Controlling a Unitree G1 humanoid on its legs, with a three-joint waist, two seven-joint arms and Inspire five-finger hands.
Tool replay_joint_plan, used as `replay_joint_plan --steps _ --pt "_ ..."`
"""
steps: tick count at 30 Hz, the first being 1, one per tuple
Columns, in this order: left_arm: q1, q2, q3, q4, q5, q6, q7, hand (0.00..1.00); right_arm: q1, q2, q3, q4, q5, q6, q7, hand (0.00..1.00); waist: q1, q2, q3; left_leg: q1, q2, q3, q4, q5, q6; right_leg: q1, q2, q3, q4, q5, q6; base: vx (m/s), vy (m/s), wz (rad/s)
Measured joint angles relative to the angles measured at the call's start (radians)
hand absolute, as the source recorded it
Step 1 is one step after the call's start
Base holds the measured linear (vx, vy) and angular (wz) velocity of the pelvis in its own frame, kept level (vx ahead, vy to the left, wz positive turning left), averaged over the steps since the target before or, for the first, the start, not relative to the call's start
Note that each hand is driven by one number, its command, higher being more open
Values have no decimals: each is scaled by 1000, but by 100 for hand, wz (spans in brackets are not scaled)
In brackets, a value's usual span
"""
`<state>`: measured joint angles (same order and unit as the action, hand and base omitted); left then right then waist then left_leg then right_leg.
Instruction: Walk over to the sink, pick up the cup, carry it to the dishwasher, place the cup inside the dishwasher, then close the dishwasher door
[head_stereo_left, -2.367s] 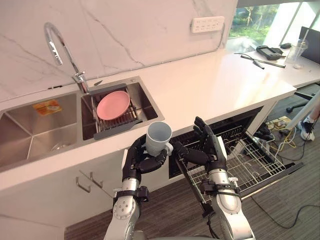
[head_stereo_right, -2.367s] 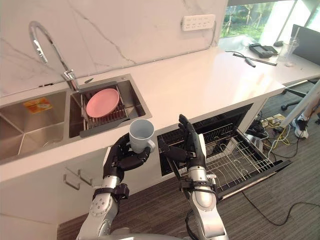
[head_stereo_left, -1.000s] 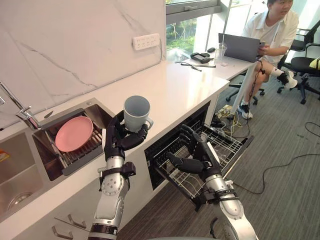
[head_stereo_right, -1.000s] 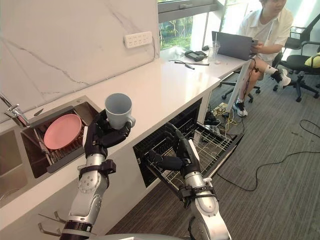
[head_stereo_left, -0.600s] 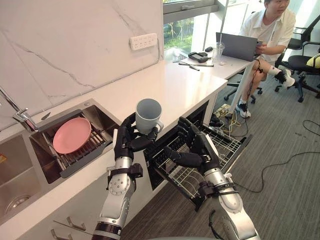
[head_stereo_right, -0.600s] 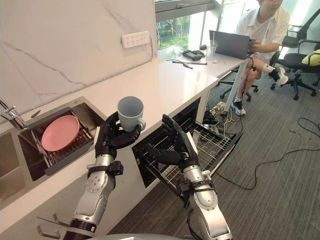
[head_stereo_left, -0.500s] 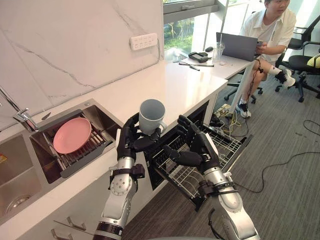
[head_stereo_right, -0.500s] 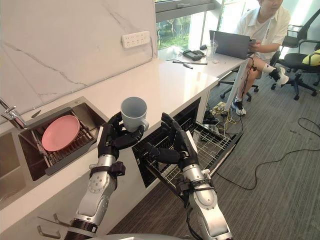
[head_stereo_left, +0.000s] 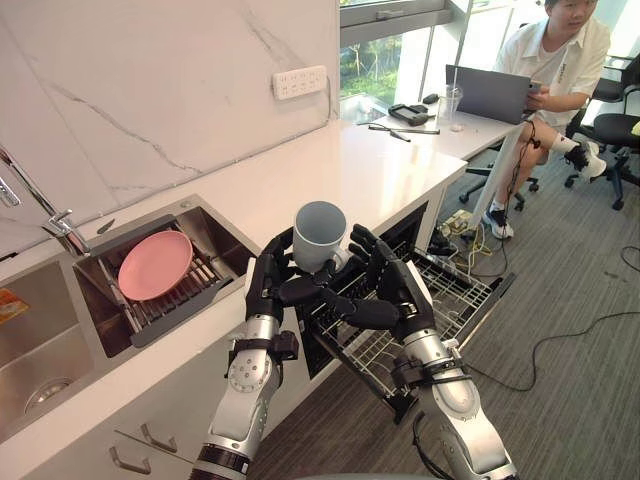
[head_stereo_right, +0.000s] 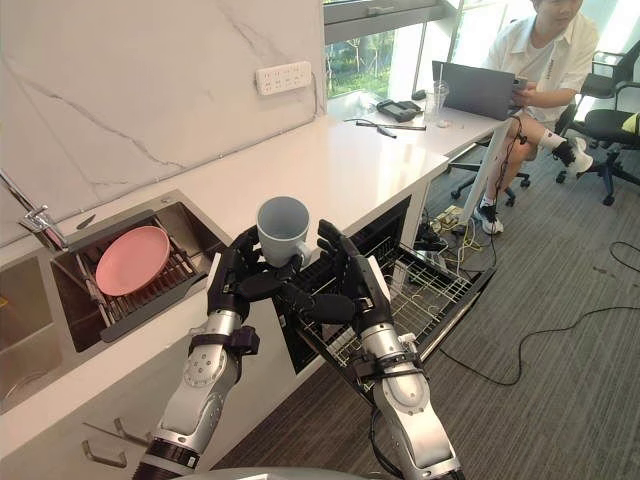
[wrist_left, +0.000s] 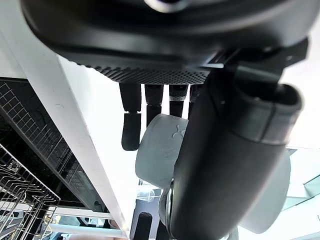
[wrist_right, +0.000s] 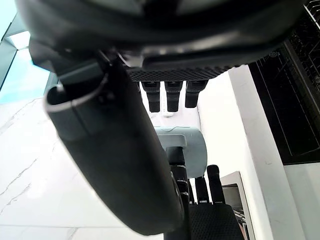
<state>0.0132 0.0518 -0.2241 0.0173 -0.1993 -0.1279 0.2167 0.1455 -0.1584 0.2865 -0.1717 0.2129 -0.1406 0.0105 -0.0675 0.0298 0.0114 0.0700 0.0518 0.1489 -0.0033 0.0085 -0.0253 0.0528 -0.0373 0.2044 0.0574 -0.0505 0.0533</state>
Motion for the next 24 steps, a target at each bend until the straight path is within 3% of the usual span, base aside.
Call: replay_joint_plan --steps 24 --pt "3 -13 -40 71 -97 0 -45 30 -52 28 -7 16 150 0 5 90 2 -1 -19 19 -1 -16 -50 28 -2 11 0 -20 -12 1 0 2 -3 1"
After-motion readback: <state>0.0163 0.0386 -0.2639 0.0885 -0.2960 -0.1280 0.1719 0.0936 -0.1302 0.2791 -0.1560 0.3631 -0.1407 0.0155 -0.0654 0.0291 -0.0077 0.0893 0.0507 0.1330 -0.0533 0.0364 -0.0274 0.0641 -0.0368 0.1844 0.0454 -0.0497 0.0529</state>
